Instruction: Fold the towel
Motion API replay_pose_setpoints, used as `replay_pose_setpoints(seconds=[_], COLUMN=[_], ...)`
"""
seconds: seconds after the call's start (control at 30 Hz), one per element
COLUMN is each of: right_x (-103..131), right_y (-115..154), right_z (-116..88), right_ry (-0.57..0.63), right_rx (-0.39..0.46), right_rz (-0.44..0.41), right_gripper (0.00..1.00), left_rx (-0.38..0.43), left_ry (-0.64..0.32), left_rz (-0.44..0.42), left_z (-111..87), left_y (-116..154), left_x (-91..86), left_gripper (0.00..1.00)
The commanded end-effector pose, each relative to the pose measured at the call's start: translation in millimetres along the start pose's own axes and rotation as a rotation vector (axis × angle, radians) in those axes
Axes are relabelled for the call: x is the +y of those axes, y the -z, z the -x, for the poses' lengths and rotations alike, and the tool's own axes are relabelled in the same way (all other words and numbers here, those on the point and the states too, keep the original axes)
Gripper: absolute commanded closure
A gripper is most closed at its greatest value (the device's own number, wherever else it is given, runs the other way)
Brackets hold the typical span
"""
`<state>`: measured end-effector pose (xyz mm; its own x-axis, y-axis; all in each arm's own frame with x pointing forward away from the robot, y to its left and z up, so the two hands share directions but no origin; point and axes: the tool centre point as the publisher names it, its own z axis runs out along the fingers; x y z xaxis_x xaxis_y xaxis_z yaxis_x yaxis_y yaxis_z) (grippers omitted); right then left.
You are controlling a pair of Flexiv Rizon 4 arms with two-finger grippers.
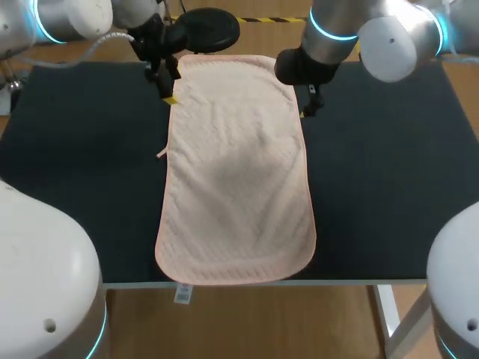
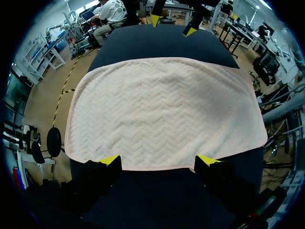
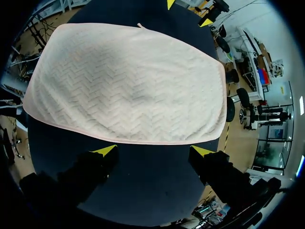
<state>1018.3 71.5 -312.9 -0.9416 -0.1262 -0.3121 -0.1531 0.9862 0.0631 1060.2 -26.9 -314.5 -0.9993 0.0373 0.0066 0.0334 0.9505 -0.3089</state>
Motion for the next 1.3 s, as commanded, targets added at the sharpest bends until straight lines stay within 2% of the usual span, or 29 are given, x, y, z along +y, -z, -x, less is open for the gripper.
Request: replay_pose_setpoints(seconds=[0.03,0.17,0.3,0.47,0.7,0.9,1.1,1.3], right_x=[0,0,0,6,17,17,14,10], right_y=[2,2,0,-32,-64,-90,-102,-107], right_z=[0,0,0,-5,-2,-5,-7,-7], right_ry=[0.0,0.0,-0.006,-0.057,-0.101,-0.118,-0.096,-0.105], right_rx=[0.002,0.002,0.0,0.07,0.133,0.184,0.186,0.196], right_rz=[-0.005,-0.005,-0.007,-0.024,-0.02,-0.02,-0.026,-0.014], right_gripper=[0.0,0.0,0.0,0.0,0.0,0.0,0.0,0.0], left_rx=[0.003,0.003,-0.023,-0.008,0.016,0.044,0.062,0.038], left_ry=[-0.001,-0.001,-0.046,-0.029,-0.002,0.01,0.028,0.015], left_rz=[0.001,0.001,0.059,0.098,0.069,0.075,0.114,0.166], left_z=[1.2,1.2,-2.8,2.0,8.4,6.2,1.3,-1.3], left_y=[0,0,-1,-29,-60,-77,-88,-96], left_x=[0.0,0.0,-1.6,-0.9,2.3,5.1,12.1,15.3], left_gripper=[0.0,0.0,0.0,0.0,0.0,0.0,0.0,0.0])
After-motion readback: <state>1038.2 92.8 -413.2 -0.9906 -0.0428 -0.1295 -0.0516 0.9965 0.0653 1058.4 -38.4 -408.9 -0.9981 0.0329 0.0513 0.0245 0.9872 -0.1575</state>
